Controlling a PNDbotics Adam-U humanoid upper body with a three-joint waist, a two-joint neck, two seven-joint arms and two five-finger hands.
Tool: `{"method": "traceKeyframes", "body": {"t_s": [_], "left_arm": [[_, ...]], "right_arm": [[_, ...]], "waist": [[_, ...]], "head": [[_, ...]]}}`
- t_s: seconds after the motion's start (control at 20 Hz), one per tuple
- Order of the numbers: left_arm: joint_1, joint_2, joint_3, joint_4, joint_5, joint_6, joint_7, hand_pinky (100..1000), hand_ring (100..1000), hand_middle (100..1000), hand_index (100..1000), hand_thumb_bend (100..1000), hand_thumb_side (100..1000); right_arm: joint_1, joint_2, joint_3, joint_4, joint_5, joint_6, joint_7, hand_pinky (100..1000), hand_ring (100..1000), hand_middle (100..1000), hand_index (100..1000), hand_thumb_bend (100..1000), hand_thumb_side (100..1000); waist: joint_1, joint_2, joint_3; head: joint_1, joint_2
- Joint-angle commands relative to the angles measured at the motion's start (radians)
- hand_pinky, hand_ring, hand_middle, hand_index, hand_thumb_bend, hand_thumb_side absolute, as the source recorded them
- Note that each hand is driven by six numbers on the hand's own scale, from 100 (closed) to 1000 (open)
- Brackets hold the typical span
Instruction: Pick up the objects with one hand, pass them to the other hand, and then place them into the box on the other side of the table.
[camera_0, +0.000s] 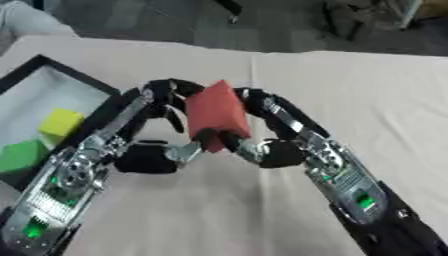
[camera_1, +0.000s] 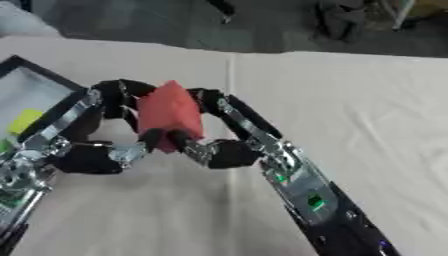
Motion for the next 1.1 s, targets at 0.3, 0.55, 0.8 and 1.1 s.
{"method": "traceKeyframes", "body": {"t_s": [0.3,0.55,0.8,1.1], "left_arm": [[-0.005,0.013,0.035,-0.011,-0.002,0.003,0.008,498,604,371,337,100,100],[-0.003,0.014,0.052,-0.013,-0.006,0.01,0.017,490,597,362,328,100,100],[-0.002,0.013,0.094,-0.027,-0.006,0.016,0.049,491,596,364,331,100,100],[0.005,0.012,0.164,-0.041,-0.007,0.024,0.123,493,596,364,332,100,104]], "right_arm": [[-0.015,-0.008,-0.045,-0.026,0.025,-0.015,0.012,795,706,693,911,100,484],[-0.015,-0.01,-0.063,-0.032,0.038,-0.023,0.002,797,708,699,921,100,465],[-0.012,-0.015,-0.1,-0.045,0.053,-0.021,-0.083,789,703,695,917,100,501],[-0.009,-0.022,-0.122,-0.058,0.049,-0.003,-0.178,783,699,686,911,100,493]], "waist": [[0.002,-0.013,-0.001],[0.002,-0.012,-0.002],[0.003,-0.012,-0.001],[0.003,-0.011,0.001]], "head": [[-0.003,0.018],[-0.007,0.019],[-0.02,0.02],[-0.029,0.03]]}}
